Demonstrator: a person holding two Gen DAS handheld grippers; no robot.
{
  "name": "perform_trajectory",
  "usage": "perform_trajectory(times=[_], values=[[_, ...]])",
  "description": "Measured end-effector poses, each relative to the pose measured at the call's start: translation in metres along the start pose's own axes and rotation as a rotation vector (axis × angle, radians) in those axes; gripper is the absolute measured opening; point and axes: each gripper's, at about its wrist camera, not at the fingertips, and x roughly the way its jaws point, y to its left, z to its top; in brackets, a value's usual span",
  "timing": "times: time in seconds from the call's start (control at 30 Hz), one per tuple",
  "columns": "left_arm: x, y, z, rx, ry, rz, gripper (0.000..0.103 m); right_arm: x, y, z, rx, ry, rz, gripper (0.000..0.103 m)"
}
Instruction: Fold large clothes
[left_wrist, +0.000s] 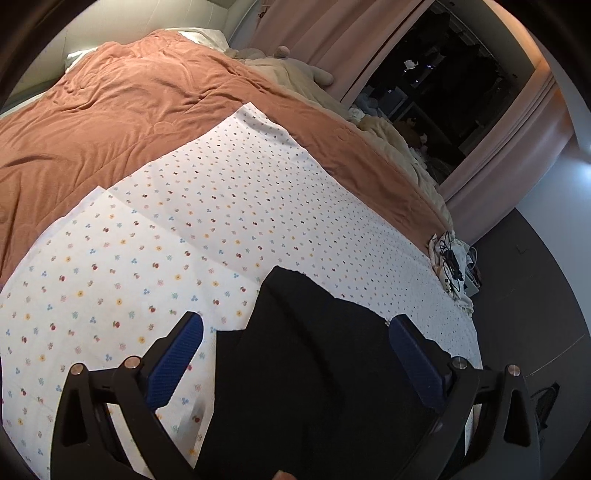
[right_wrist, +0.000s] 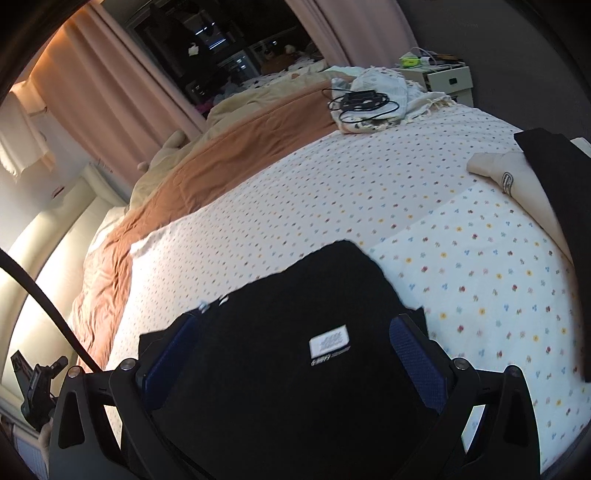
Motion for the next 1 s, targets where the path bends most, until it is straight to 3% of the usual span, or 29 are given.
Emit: perform_trajectory(times=[0.13, 0.27, 0.37, 0.6, 0.7, 1.0], values=[[-0.016, 0.007, -0.023, 0.022, 0.012, -0.011, 0.099, -0.012, 0.014, -0.017, -0.038, 0.038, 0.008, 0.100], [-0.018, 0.019, -0.044, 0.027, 0.054, 0.010, 0.078, -0.021, 0.031, -0.032, -0.070, 0.076, 0.013, 0.097], [-0.010, 0.032, -0.066, 0.020, 0.118, 0.031, 0.068, -0.024, 0.045, -0.045, -0.102, 0.108, 0.016, 0.097], [-0.001, 0.063, -0.109, -0.002, 0.237, 0.074, 0.067, -0.011, 0.078, -0.077, -0.170, 0.198, 0.048, 0.097], [0.003, 0.068, -0.118, 0.003, 0.275, 0.092, 0.058, 0.001, 0.086, -0.083, -0.180, 0.243, 0.045, 0.097], [0.007, 0.075, -0.133, 0.025, 0.315, 0.166, 0.053, 0.037, 0.095, -0.097, -0.205, 0.387, -0.008, 0.097]])
